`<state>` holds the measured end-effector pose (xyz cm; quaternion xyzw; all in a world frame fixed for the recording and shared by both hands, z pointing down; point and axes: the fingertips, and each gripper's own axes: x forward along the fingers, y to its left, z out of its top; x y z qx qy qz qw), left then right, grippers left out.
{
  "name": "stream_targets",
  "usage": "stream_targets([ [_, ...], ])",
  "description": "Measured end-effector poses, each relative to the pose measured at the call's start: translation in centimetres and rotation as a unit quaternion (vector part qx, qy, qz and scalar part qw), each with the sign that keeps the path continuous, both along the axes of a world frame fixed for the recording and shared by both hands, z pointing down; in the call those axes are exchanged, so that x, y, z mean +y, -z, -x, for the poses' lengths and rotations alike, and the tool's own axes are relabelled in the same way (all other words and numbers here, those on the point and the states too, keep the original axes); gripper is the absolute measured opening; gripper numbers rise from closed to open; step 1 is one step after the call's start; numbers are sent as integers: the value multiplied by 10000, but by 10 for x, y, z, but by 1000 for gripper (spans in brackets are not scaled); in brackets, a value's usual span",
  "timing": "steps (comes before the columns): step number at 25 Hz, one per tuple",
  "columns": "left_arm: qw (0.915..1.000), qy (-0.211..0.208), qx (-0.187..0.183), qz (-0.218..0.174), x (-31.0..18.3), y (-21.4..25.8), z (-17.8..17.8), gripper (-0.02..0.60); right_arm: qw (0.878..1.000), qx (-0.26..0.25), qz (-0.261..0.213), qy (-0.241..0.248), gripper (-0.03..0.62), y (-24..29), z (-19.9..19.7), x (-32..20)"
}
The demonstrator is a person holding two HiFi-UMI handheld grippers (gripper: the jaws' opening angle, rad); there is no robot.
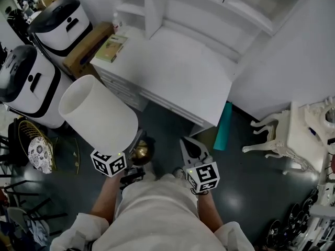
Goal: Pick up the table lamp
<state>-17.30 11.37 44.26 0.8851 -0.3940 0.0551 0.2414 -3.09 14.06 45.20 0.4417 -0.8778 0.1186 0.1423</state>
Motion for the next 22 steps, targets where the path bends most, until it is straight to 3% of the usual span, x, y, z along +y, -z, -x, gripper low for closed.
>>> stream_targets([
  [22, 9990, 444, -9, 61, 38, -8, -65, 34, 9990, 55, -32, 451, 11, -5, -61, 31],
])
